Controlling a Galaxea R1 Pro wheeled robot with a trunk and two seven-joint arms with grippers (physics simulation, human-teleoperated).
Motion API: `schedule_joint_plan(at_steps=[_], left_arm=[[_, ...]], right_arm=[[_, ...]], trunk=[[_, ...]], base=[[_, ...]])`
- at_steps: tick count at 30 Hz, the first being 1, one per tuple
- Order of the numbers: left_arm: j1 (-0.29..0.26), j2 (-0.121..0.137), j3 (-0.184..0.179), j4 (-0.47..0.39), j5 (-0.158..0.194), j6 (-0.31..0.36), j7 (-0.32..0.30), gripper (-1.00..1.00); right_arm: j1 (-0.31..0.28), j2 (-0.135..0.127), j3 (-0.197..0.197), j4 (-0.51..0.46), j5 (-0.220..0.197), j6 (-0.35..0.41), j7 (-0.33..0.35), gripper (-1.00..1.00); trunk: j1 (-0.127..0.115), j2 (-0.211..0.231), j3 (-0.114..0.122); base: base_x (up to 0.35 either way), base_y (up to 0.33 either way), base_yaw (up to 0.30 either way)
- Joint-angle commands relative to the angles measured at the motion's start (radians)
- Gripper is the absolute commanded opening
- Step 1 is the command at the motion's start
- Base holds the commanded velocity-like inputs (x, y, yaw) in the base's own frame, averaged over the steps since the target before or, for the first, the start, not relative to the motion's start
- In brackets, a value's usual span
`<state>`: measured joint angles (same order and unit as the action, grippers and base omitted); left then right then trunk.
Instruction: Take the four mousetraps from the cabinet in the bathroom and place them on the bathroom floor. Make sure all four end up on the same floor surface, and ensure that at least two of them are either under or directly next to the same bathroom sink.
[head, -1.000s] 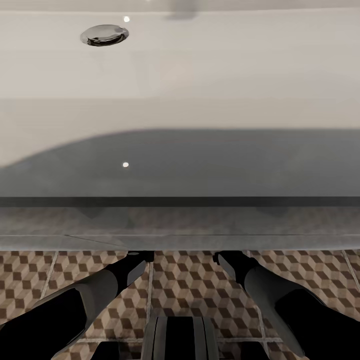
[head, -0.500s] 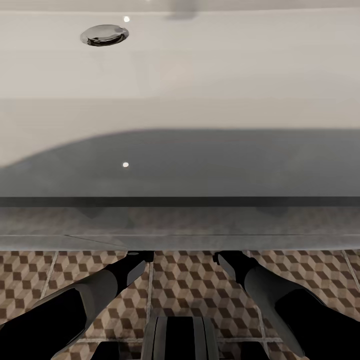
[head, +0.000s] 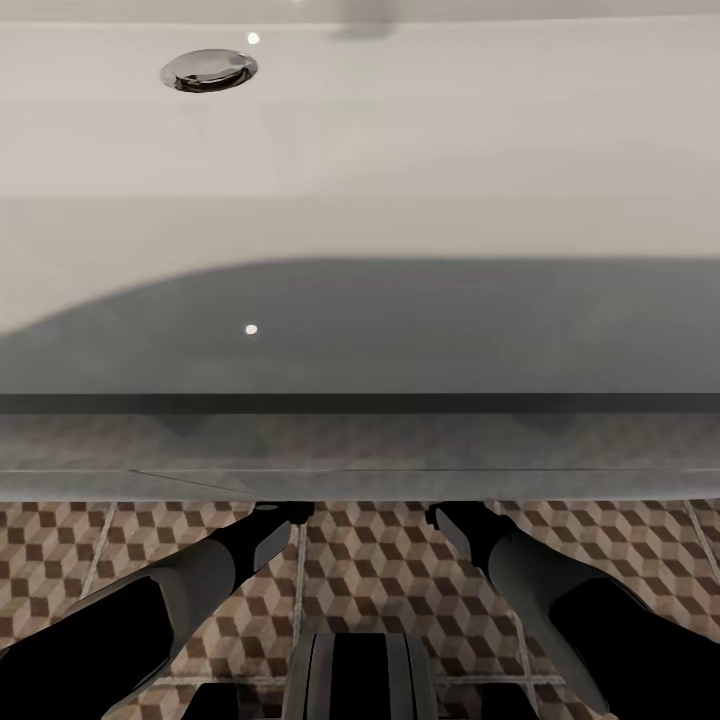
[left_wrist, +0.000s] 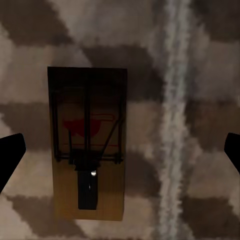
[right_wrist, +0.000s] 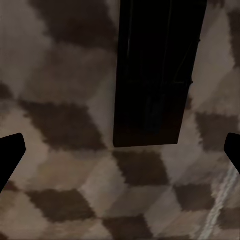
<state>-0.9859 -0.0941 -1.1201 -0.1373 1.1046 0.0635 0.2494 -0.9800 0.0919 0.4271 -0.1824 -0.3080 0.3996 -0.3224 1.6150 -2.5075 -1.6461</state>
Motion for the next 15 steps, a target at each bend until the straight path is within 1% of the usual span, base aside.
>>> schedule_joint_plan(at_steps=[1,15], left_arm=[[0.0,0.0,-0.007,-0.002,0.004,0.004,0.007,1.0],[0.0,0.001,-0.007,-0.002,0.004,0.004,0.007,1.0]], right_arm=[[0.0,0.0,0.009,-0.002,-0.01,0.005,-0.006,1.0],[0.0,-0.001,0.009,-0.002,-0.01,0.005,-0.006,1.0]], trunk=[[0.0,0.0,-0.001],[0.0,0.0,-0.001]], base=[[0.0,0.0,0.0],[0.0,0.0,0.0]])
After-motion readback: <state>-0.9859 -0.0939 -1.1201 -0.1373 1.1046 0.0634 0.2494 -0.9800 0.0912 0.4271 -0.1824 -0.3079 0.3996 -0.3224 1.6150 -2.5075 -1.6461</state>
